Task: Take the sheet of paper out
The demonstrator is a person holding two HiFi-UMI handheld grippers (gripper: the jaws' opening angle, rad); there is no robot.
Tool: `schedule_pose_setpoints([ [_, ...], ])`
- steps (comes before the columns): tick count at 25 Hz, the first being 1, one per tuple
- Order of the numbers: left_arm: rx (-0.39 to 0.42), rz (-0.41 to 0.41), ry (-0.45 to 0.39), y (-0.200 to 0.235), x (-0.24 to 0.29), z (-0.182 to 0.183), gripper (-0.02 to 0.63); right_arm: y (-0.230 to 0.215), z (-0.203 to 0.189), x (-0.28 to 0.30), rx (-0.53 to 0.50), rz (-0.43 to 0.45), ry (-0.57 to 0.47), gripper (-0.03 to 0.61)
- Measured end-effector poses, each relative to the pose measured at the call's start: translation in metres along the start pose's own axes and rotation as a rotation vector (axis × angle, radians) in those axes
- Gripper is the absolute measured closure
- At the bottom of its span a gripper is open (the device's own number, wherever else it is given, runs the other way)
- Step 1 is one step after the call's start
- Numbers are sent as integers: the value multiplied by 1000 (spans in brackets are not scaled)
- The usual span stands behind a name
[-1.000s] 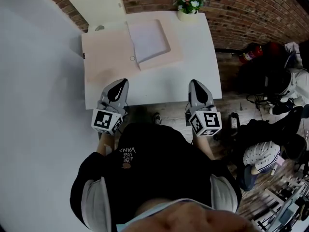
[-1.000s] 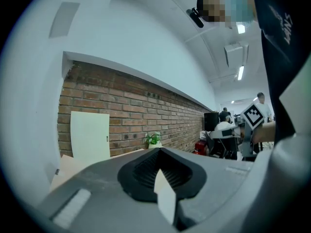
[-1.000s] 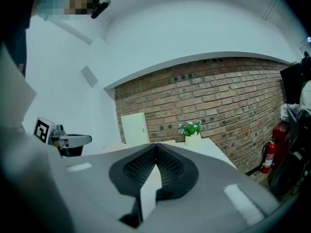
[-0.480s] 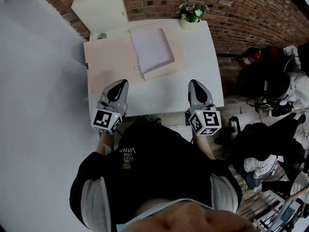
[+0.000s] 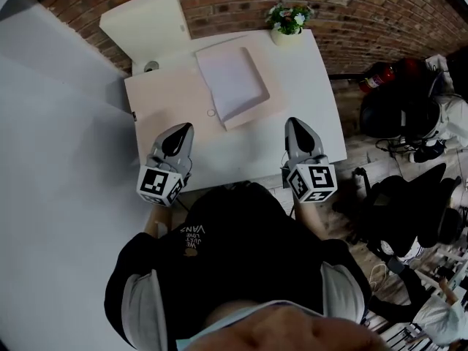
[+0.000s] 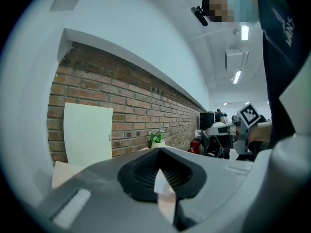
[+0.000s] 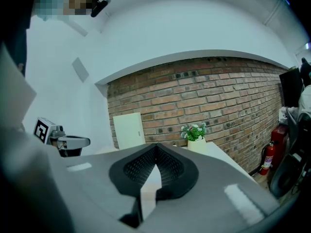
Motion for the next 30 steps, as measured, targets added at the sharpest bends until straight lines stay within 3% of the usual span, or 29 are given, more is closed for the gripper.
schedule_pose_setpoints([
  [10, -30, -15, 30, 16, 17, -12, 614, -5, -5, 23, -42, -3, 50, 580],
  [30, -84, 247, 31, -4, 67, -10, 614, -71, 10, 96, -111, 223, 101, 580],
])
Point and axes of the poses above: the fingertips, and each gripper's own axes: x forward along the fingers, y to its left, z out of its top, the point moved 4 cm from there along -x, backward along the fingers, and after that the axes turned 1 degree about -x, right-handed, at the moved point
